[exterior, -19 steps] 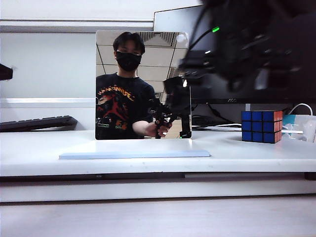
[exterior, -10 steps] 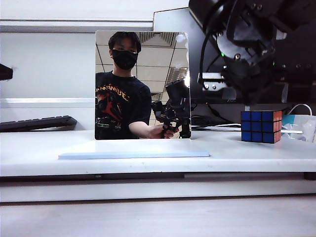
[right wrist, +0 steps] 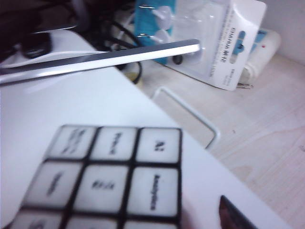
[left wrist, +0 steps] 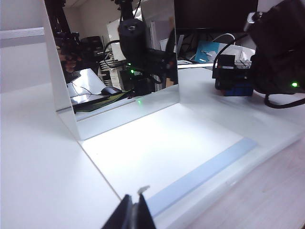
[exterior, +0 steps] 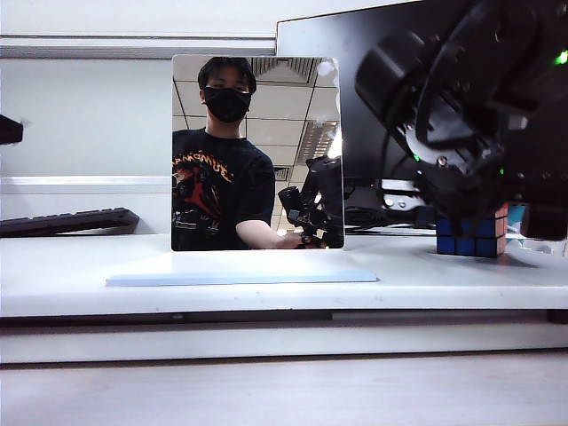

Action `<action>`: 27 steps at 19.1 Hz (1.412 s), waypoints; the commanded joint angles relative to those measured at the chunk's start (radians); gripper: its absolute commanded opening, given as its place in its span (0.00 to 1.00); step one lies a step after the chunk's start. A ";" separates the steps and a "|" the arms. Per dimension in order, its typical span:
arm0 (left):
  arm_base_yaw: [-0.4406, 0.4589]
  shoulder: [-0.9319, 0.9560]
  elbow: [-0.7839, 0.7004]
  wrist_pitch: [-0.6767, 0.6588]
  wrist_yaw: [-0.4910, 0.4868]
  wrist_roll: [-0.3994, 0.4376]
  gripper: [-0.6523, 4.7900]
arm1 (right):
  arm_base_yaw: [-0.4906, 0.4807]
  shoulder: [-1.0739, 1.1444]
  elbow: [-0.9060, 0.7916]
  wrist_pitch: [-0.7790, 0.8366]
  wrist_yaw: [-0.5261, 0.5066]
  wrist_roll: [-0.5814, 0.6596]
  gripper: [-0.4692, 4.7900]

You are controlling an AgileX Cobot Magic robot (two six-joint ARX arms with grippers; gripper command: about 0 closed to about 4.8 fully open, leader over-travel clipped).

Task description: Move the the Rubik's Cube near the mirror.

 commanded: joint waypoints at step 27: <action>0.000 0.000 0.001 0.006 0.004 0.004 0.16 | 0.360 -0.016 0.034 0.254 -0.361 -0.216 0.41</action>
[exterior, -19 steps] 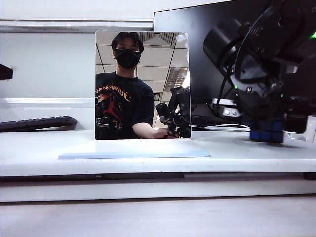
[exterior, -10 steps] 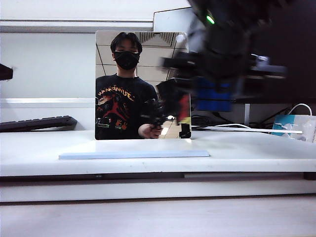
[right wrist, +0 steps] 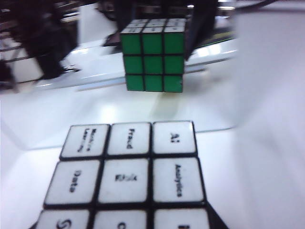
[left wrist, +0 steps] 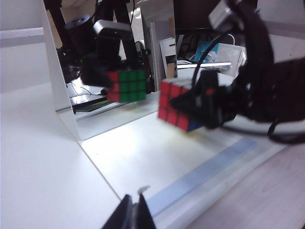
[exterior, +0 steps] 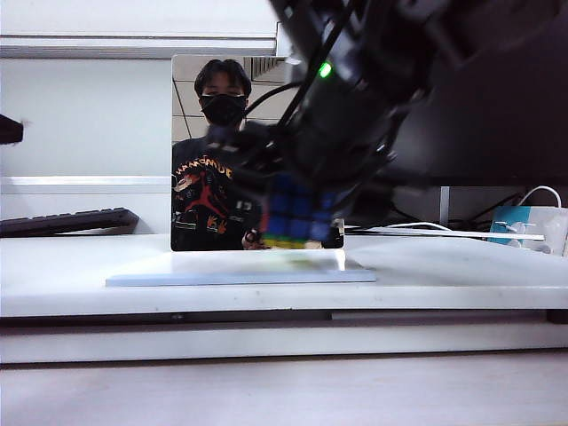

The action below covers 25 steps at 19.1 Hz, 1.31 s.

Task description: Move the the Rubik's Cube near the mirror.

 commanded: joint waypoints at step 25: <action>-0.001 0.000 0.001 0.006 0.004 0.004 0.16 | 0.078 0.102 0.168 -0.132 0.103 -0.056 0.89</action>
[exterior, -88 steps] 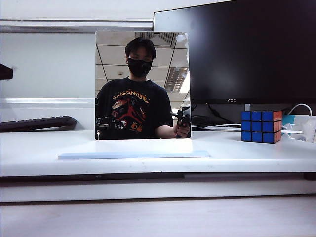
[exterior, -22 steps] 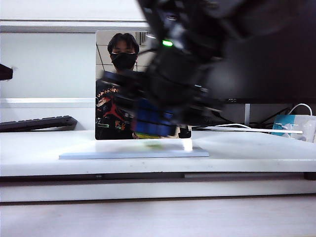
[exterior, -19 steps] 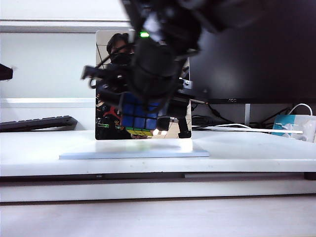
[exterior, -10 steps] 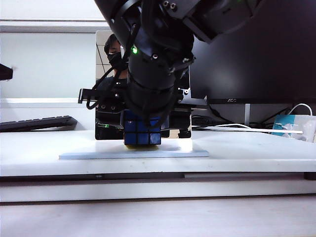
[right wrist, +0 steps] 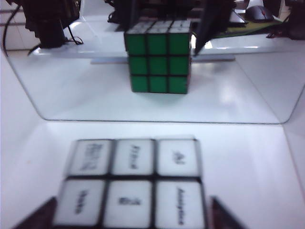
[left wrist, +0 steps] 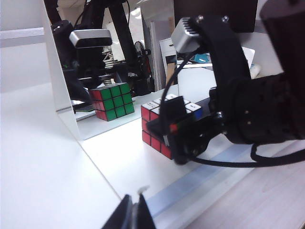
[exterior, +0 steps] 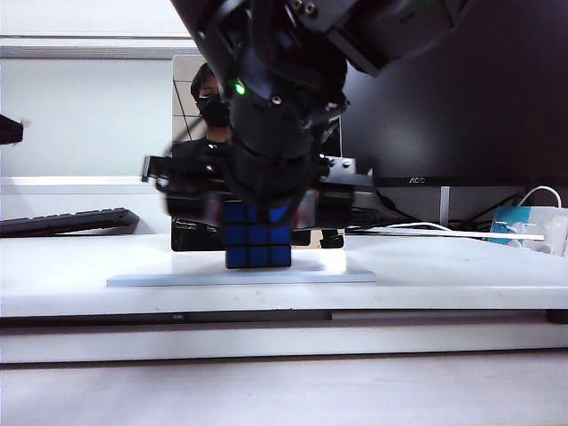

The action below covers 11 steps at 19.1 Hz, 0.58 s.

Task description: Move the the Rubik's Cube near the mirror.

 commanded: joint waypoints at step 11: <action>0.278 0.000 0.001 0.006 0.007 0.004 0.16 | 0.019 -0.519 0.006 -0.045 0.072 -0.398 0.11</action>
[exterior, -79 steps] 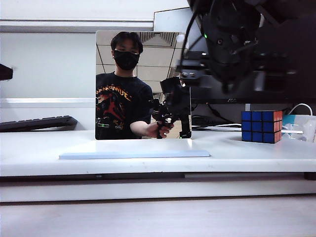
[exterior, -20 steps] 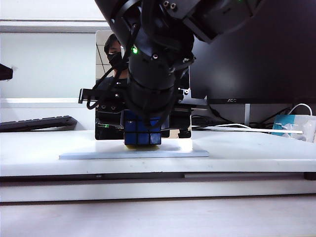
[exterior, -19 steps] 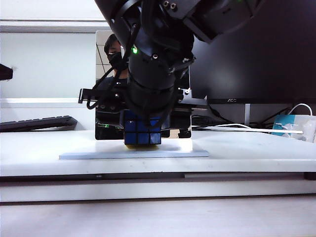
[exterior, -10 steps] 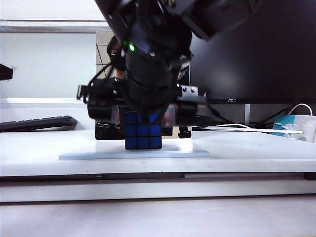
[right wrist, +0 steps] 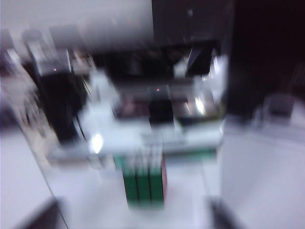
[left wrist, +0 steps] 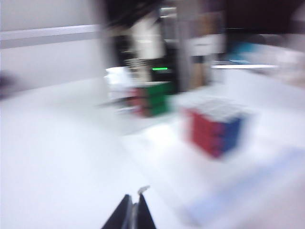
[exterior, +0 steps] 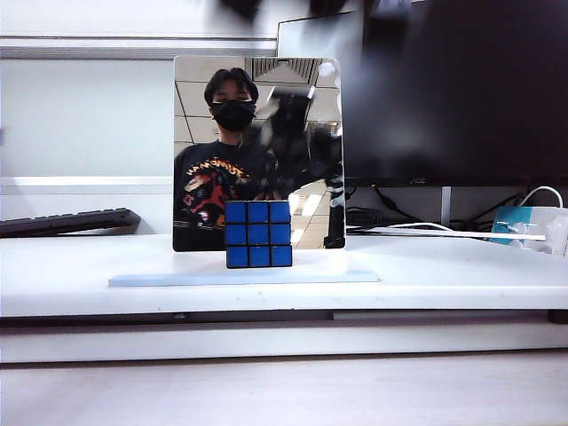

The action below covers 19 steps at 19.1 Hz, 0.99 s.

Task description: Move the the Rubik's Cube near the mirror.

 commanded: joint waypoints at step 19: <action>0.500 0.000 0.001 0.006 0.000 0.004 0.16 | -0.225 -0.898 -0.308 -0.613 -0.275 -0.298 0.08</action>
